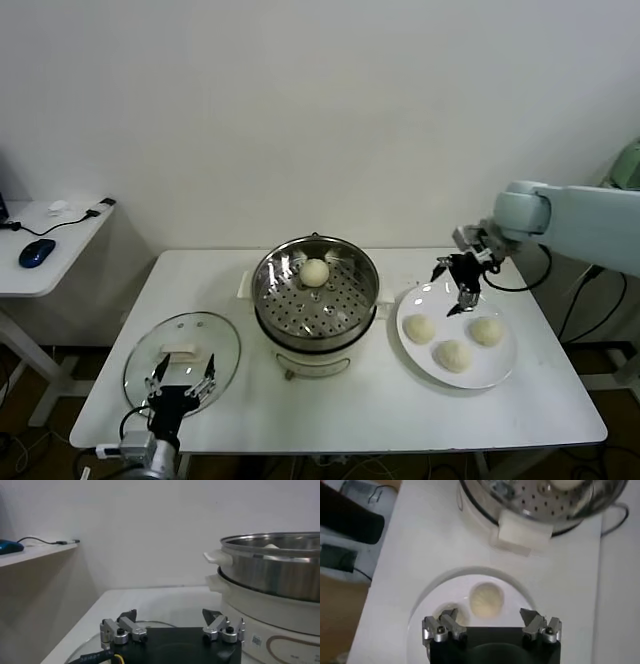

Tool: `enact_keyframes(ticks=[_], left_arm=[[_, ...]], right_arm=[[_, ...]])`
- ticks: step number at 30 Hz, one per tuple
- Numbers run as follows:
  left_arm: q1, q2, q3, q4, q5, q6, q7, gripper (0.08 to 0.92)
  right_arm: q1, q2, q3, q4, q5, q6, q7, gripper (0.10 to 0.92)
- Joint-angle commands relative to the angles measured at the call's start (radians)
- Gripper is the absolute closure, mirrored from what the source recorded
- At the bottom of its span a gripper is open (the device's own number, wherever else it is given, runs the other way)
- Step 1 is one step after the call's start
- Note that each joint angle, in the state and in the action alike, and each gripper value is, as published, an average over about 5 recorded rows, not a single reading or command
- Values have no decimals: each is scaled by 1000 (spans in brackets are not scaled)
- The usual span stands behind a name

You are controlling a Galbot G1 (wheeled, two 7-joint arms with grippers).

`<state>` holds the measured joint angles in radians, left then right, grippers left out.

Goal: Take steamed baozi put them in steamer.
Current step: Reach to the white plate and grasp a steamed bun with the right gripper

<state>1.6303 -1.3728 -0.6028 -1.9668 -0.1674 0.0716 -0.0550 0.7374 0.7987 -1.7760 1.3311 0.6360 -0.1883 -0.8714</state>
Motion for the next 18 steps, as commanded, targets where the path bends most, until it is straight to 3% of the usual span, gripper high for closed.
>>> enact_keyframes(ticks=[1,9,18], left_arm=[[0,2,0,1,1,0,1,177],[5,1,-1,7,3,-3,1,177],[9,0,1,11,3,-6,2,177]], right_arm=[[-297,35,231,-132,-54,-189,35,203],[-388,116,301,-277,-101,-169,20,203],[-434,141,321,-335,-132,-154,9,203]])
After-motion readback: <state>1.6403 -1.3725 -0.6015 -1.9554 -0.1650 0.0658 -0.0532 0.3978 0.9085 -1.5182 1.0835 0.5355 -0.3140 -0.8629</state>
